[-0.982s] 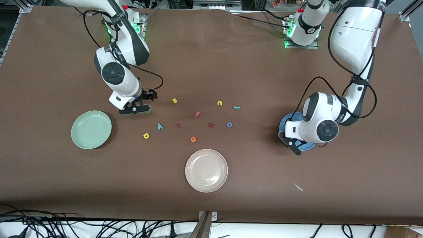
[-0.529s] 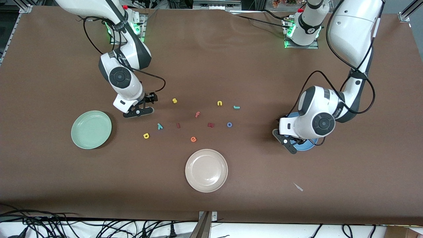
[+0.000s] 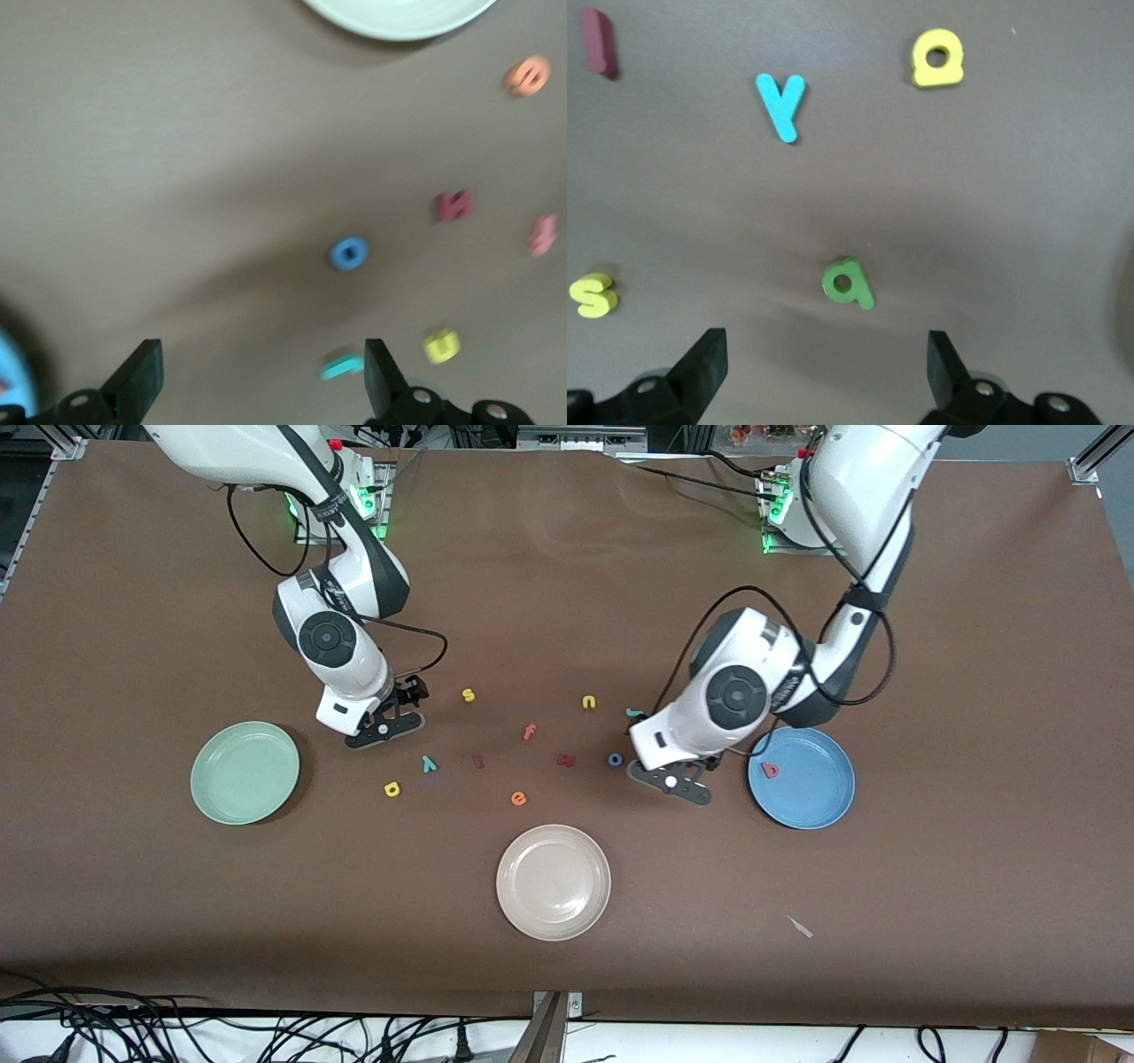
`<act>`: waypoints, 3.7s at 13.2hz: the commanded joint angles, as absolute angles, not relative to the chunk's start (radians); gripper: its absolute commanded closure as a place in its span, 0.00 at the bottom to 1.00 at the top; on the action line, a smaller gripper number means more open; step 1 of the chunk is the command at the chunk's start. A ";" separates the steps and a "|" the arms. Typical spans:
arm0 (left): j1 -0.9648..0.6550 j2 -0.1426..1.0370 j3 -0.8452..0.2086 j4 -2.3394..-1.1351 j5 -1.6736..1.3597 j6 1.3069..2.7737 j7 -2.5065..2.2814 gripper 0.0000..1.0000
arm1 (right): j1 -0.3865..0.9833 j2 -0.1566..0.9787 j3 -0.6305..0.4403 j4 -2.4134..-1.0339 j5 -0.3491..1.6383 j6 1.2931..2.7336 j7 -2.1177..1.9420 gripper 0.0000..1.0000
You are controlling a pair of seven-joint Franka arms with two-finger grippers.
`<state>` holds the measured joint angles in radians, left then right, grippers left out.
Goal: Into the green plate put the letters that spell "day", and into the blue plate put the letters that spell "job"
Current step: 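Reach the blue o with the left gripper while the right gripper nears the green a, then close the left gripper on the blue o, then carry the blue o onto the blue plate and open the left gripper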
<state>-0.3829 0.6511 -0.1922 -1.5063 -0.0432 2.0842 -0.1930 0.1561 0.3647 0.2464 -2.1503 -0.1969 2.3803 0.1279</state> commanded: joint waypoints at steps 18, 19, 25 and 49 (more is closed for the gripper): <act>-0.479 0.890 -0.172 -1.391 0.040 2.189 -0.290 0.57 | 0.146 0.414 0.212 -2.223 -0.256 2.571 -0.173 0.26; -0.479 0.887 -0.173 -1.403 0.038 2.189 -0.290 0.78 | 0.146 0.414 0.212 -2.224 -0.256 2.574 -0.173 0.28; -0.436 0.813 -0.166 -1.408 0.041 2.017 -0.296 0.93 | 0.146 0.426 0.212 -2.230 -0.258 2.572 -0.176 0.40; -0.104 0.669 -0.305 -1.555 0.127 1.875 -0.089 0.00 | 0.149 0.459 0.212 -2.227 -0.278 2.591 -0.172 0.76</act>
<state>-0.0911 0.6808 -0.2463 -1.5370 0.1171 1.8827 0.1242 0.1486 0.4337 0.2117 -2.2186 -0.2617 2.5600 -0.1695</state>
